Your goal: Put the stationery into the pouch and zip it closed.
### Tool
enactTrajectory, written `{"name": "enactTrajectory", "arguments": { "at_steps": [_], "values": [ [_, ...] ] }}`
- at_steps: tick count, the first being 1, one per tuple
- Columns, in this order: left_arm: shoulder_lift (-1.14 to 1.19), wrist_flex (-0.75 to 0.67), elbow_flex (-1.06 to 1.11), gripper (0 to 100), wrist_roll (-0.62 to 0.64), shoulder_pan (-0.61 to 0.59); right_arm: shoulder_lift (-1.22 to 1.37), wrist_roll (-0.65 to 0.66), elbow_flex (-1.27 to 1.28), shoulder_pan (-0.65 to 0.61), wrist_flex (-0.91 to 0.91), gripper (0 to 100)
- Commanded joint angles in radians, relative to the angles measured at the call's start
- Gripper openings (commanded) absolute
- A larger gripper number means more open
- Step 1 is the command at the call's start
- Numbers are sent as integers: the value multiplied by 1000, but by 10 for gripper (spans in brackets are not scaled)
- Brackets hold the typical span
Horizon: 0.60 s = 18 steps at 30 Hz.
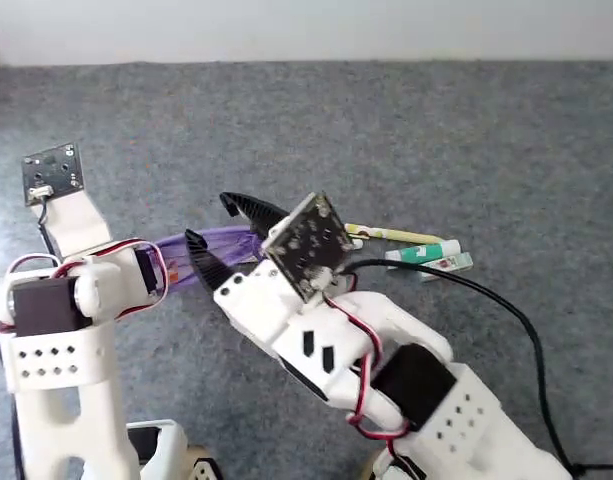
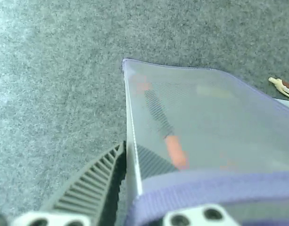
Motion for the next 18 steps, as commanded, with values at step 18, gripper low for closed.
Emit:
{"name": "enactTrajectory", "arguments": {
  "at_steps": [18],
  "values": [
    [8, 77, -38, 13, 11, -61, 8, -6, -11, 605, 601, 117]
  ]
}}
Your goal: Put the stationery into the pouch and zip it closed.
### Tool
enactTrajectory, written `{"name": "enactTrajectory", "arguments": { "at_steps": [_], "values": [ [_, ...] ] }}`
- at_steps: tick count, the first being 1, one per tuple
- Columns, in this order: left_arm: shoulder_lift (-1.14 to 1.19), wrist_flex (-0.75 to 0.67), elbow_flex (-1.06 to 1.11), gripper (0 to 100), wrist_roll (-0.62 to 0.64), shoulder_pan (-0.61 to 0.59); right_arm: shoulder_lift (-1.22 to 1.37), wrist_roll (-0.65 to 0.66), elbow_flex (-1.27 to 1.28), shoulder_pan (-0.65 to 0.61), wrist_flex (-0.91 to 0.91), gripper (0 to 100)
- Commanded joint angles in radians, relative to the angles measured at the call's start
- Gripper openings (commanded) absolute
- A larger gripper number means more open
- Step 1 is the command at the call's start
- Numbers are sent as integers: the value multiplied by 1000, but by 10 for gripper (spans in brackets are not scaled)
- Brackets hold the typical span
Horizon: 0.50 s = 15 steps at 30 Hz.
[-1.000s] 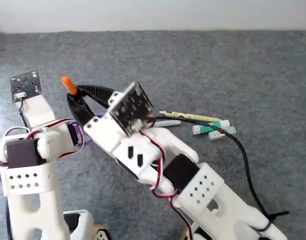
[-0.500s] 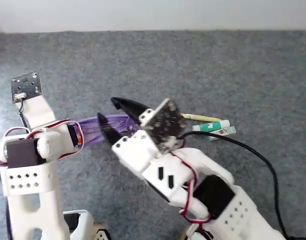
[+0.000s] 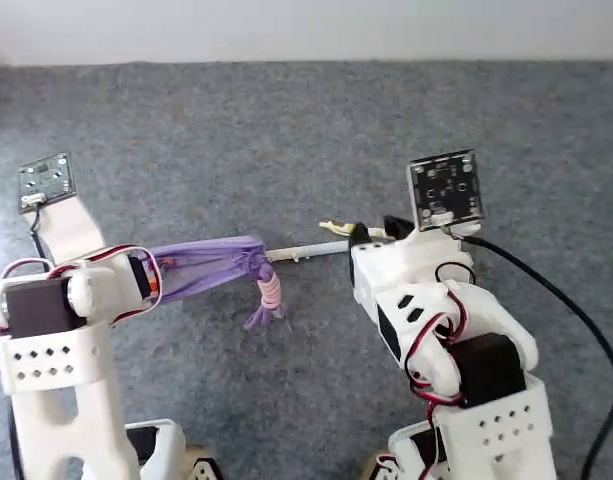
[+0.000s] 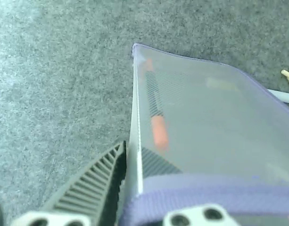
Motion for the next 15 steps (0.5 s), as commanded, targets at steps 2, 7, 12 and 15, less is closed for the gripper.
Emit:
{"name": "enactTrajectory", "arguments": {
  "at_steps": [2, 7, 12, 15],
  "values": [
    [8, 20, -38, 13, 11, -18, 150, 114, -28, 84, 73, 128],
    [8, 18, -38, 13, 11, -15, 377, 124, -186, 94, 225, 302],
    [8, 17, -38, 13, 11, -17, 645, 164, -356, 91, 294, 306],
    [9, 17, -38, 13, 11, -17, 782, 245, -450, 56, 260, 307]
  ]
}}
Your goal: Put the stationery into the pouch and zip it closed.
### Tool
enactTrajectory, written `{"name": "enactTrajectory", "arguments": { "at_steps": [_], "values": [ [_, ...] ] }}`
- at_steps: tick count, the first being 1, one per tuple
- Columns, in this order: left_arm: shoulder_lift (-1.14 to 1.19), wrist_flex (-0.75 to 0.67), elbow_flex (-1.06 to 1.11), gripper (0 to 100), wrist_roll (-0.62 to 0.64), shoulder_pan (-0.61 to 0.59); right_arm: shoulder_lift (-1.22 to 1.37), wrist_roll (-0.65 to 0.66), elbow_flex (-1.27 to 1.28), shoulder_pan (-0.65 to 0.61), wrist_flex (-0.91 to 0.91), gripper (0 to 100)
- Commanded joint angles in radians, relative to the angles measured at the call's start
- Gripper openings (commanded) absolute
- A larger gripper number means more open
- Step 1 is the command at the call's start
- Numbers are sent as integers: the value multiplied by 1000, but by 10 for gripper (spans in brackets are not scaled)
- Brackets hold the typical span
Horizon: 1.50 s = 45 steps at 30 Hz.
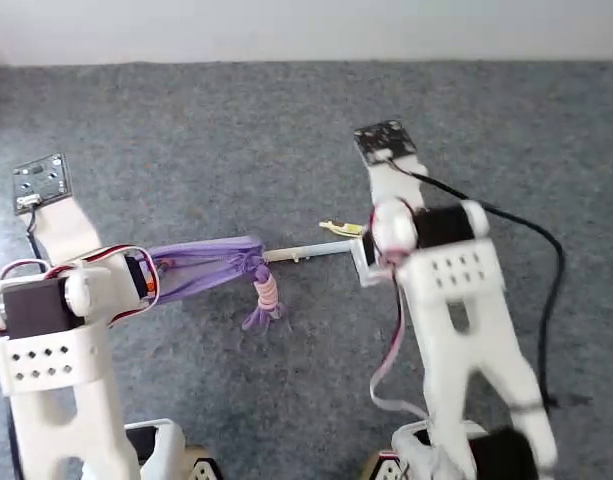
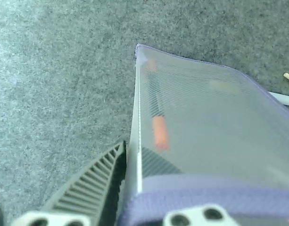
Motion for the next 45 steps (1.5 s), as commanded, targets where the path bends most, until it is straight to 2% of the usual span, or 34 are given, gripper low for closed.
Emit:
{"name": "enactTrajectory", "arguments": {
  "at_steps": [1, 10, 14, 21, 29, 36, 38, 44, 45],
  "values": [
    [9, 17, -38, 13, 11, -6, 145, 84, -147, -36, -27, 307],
    [9, 17, -38, 13, 11, -9, 458, 296, -318, -203, -127, 307],
    [9, 17, -38, 13, 11, -9, 562, 345, -368, -236, -191, 307],
    [9, 18, -38, 13, 11, -9, 751, 356, -473, -285, -220, 307],
    [9, 17, -38, 13, 11, -9, 975, 356, -674, -277, -209, 307],
    [9, 15, -36, 13, 11, -9, 1072, 358, -741, -282, -209, 301],
    [9, 15, -36, 13, 11, -9, 1081, 358, -741, -272, -209, 258],
    [9, 15, -36, 13, 11, -9, 1078, 358, -741, -217, -209, 14],
    [9, 15, -36, 13, 11, -9, 1076, 358, -741, -209, -208, 5]
  ]
}}
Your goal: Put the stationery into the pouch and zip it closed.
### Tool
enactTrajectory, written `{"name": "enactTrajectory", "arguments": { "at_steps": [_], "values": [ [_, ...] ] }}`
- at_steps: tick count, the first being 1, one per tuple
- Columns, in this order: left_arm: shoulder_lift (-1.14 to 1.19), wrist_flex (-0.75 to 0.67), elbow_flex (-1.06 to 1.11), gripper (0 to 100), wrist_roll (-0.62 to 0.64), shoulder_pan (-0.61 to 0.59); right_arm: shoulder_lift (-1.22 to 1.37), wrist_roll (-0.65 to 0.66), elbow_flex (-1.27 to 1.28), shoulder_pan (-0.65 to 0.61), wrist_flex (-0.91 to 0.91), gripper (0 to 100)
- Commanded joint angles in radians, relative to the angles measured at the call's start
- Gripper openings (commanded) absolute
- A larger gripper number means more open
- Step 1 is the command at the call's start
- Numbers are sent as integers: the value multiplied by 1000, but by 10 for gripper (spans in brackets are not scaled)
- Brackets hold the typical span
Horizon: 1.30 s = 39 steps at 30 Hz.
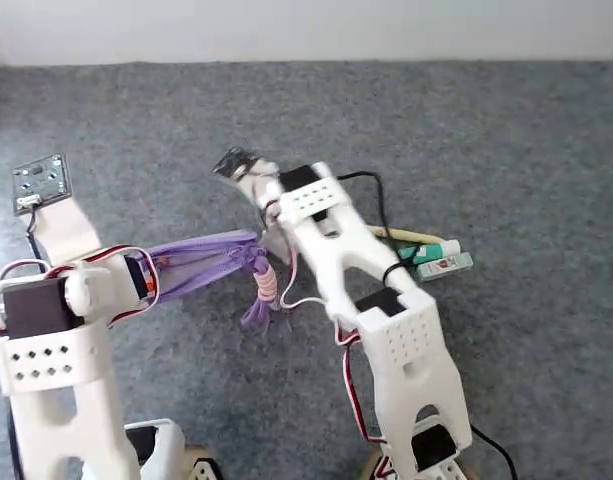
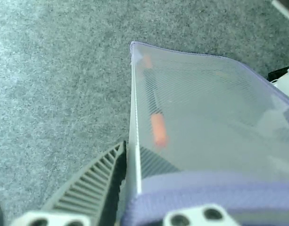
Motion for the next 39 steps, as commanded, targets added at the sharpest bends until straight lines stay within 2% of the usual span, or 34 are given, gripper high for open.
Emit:
{"name": "enactTrajectory", "arguments": {
  "at_steps": [1, 10, 20, 27, 30, 35, 39],
  "values": [
    [9, 9, -36, 13, 11, -9, -5, 9, -21, 28, 13, 13],
    [9, 9, -36, 13, 11, -9, -88, 9, -26, 107, 142, 8],
    [11, 6, -39, 13, 11, -3, -449, -6, -26, 119, 354, 8],
    [18, 3, -38, 13, 11, -3, -700, -247, -25, 74, 527, 8],
    [72, 6, -38, 13, 14, -6, -814, -334, -21, 50, 529, 8],
    [164, 3, -65, 13, 126, -3, -1000, -434, 14, -42, 530, 8],
    [173, 2, -117, 13, 135, -3, -1156, -522, 83, -140, 529, 8]
  ]
}}
